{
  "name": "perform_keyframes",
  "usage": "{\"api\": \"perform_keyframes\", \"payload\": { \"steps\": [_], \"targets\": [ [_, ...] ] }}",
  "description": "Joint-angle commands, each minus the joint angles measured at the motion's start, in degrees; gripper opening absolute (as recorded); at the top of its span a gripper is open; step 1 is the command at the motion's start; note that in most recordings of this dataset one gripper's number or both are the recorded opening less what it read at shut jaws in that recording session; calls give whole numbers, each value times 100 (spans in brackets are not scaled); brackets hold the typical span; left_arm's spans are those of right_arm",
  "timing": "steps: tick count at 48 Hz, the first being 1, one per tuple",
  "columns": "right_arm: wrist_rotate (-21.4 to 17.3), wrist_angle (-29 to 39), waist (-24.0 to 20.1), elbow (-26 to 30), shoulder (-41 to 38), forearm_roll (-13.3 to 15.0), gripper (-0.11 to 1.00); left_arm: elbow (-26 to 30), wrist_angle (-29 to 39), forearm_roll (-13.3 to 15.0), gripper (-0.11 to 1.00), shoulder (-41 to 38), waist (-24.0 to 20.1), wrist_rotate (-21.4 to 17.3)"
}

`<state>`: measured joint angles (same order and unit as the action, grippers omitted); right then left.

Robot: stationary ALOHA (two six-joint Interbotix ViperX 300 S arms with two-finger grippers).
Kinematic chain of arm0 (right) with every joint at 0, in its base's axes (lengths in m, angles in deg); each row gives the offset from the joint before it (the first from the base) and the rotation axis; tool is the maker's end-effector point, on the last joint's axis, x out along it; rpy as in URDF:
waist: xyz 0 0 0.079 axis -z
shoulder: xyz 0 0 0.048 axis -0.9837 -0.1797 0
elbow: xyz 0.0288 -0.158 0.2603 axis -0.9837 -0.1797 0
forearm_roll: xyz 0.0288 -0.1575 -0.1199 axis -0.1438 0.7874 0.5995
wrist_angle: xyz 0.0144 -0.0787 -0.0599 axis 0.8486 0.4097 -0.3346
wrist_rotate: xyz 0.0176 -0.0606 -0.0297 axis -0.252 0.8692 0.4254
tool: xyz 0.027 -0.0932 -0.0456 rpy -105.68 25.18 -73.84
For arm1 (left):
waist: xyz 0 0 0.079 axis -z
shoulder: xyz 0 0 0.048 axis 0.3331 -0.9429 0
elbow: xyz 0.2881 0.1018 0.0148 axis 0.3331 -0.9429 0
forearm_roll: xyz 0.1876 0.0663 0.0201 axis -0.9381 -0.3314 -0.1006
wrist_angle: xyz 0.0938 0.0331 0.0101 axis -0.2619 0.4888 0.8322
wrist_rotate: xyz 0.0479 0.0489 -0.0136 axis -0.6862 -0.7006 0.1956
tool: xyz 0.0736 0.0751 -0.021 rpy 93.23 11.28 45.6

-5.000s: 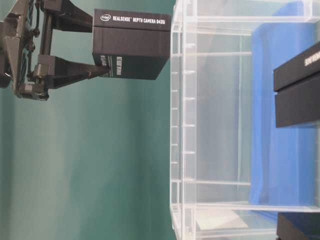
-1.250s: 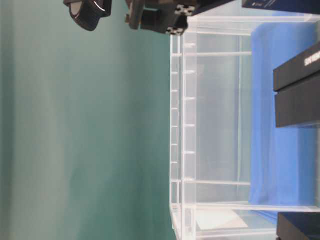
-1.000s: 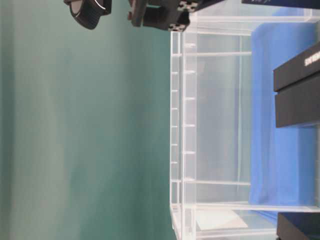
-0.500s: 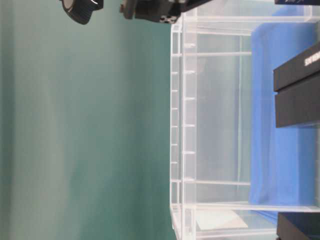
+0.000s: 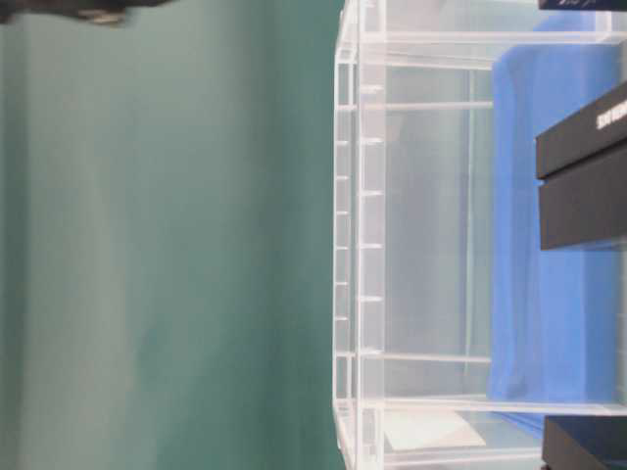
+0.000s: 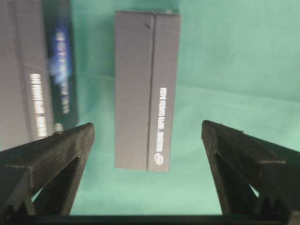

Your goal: Take out the box from the case.

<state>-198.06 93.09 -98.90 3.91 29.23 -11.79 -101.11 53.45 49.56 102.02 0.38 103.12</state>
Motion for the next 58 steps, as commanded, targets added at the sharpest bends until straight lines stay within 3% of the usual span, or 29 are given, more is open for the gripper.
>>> {"api": "perform_keyframes", "payload": {
  "steps": [1, 16, 45, 53, 58],
  "targets": [
    [62, 237, 26, 325, 149, 97, 91, 79, -18, 0, 94, 53, -9, 9],
    [149, 352, 62, 308, 202, 44, 91, 70, -18, 0, 94, 53, -9, 9],
    [88, 729, -79, -571, 1301, -88, 91, 70, 18, 0, 94, 53, -9, 35],
    [185, 712, 35, -615, 1362, -44, 91, 70, 18, 0, 94, 53, -9, 35],
    [483, 694, 264, -642, 1362, -35, 91, 70, 18, 0, 94, 53, -9, 35]
  ]
}}
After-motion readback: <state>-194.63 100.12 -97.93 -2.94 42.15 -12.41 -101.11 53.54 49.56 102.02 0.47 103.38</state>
